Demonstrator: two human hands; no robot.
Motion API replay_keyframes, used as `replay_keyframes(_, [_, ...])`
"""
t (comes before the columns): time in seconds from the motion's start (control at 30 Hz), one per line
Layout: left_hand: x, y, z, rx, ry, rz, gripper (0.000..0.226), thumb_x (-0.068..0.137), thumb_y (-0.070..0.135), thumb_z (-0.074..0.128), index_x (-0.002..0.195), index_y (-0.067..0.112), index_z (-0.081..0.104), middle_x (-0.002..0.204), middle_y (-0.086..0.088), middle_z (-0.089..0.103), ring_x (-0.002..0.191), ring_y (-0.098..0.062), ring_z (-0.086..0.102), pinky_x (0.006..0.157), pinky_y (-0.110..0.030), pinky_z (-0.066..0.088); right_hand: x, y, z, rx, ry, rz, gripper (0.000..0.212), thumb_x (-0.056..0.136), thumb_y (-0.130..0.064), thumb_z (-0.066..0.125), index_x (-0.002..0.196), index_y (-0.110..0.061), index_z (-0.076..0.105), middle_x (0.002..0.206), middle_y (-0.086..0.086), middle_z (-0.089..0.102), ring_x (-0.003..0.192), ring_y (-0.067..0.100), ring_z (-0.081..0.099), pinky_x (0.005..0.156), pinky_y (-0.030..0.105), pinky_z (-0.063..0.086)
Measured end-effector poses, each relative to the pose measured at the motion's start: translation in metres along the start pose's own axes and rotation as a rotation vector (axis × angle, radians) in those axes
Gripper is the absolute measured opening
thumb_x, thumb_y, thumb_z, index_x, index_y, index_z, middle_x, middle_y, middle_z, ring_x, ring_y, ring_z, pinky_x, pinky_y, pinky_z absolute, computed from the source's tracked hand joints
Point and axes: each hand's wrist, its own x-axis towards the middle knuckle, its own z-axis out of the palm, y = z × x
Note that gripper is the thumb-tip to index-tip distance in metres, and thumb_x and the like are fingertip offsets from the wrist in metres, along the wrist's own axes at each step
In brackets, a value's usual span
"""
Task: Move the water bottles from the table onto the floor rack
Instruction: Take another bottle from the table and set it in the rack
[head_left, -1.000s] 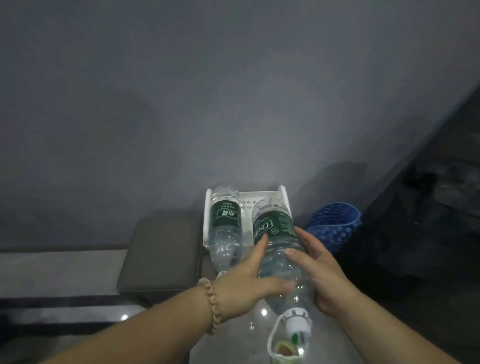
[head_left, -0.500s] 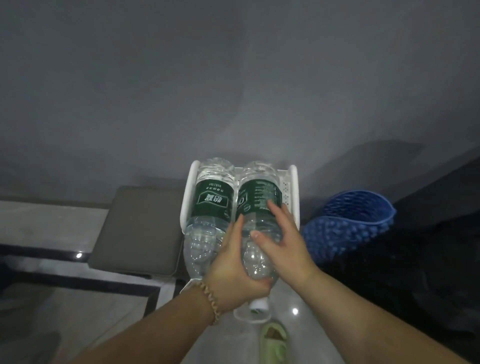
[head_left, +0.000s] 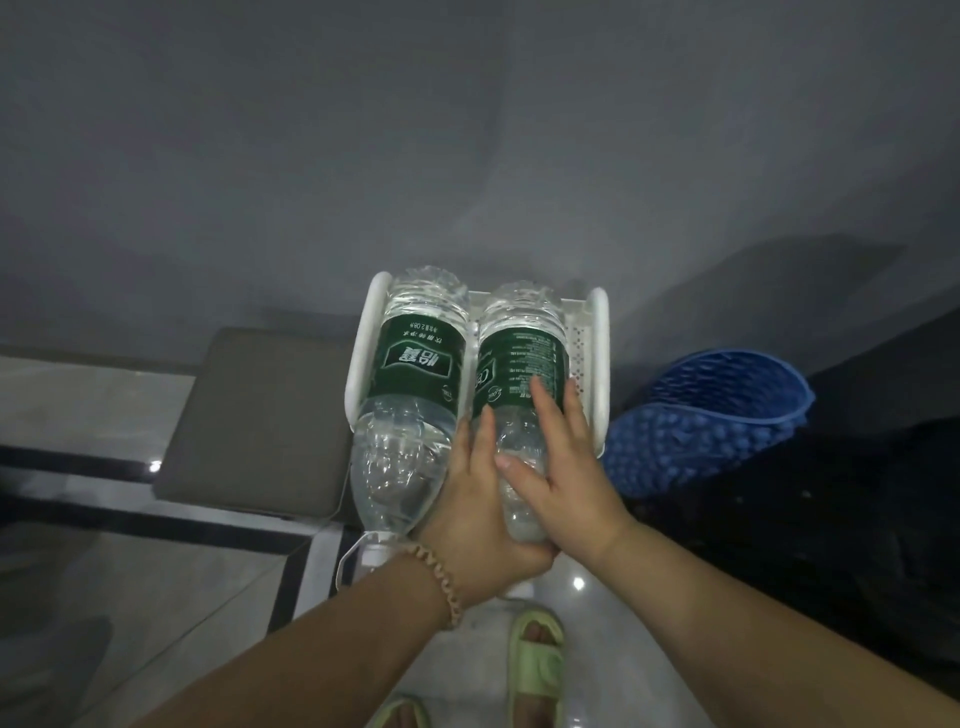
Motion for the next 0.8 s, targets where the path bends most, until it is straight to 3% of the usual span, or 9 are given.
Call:
replay_keyframes(0.1, [0.004,0.000,-0.004,-0.017,-0.003,0.028,0.135,0.044,0.054,0.072,0.135,0.052,-0.028,0.151,0.023,-0.023,0.128,0.016,-0.030,0.107,-0.025,0.008,0.000,-0.003,0.001,0.027,0.034,-0.010,0.082,0.085,-0.061,0.050,0.146,-0.051,-0.004,0.158,-0.008,-0.024,0.136,-0.004,-0.014,0.106,0.023,0.009])
replay_keyframes(0.2, [0.010,0.003,-0.005,0.004,0.006,0.076,0.134,0.048,0.048,0.073,0.139,0.047,-0.024,0.151,0.021,-0.024,0.132,0.010,-0.028,0.108,-0.028,0.009,0.004,-0.006,-0.001,0.033,0.057,-0.010,0.078,0.083,-0.066,0.041,0.145,-0.051,-0.005,0.158,-0.009,-0.025,0.138,-0.002,-0.016,0.110,0.027,0.008])
replay_keyframes(0.4, [0.017,-0.002,0.000,0.137,-0.001,0.102,0.135,0.055,0.053,0.078,0.147,0.029,-0.017,0.155,0.004,-0.024,0.137,-0.004,-0.028,0.107,-0.025,-0.003,0.004,-0.004,0.003,-0.044,-0.001,0.014,0.062,0.097,-0.048,0.039,0.141,-0.051,-0.004,0.157,-0.007,-0.028,0.146,0.011,-0.014,0.119,0.036,0.007])
replay_keyframes(0.53, [0.019,0.002,0.001,0.047,0.038,0.101,0.137,0.053,0.051,0.083,0.146,0.031,-0.016,0.154,0.008,-0.024,0.137,0.001,-0.020,0.109,-0.024,0.004,0.007,-0.006,0.004,-0.073,0.006,0.032,0.063,0.099,-0.042,0.039,0.149,-0.044,0.000,0.157,-0.007,-0.027,0.147,0.015,-0.013,0.119,0.037,0.004])
replay_keyframes(0.67, [0.025,0.005,0.000,0.015,0.074,0.132,0.134,0.056,0.047,0.082,0.148,0.026,-0.013,0.156,0.005,-0.018,0.140,-0.002,-0.019,0.111,-0.024,0.005,0.014,-0.008,-0.002,-0.086,0.005,0.034,0.064,0.098,-0.034,0.042,0.151,-0.038,0.006,0.158,-0.005,-0.023,0.148,0.018,-0.011,0.120,0.045,0.009])
replay_keyframes(0.8, [0.027,0.003,0.003,0.206,0.078,0.167,0.125,0.064,0.061,0.069,0.150,0.017,-0.008,0.158,-0.005,-0.014,0.141,-0.011,-0.023,0.108,-0.019,-0.010,0.012,-0.006,0.000,-0.207,-0.049,0.042,0.064,0.098,-0.042,0.034,0.151,-0.038,-0.002,0.158,0.000,-0.024,0.148,0.022,-0.010,0.120,0.047,0.011])
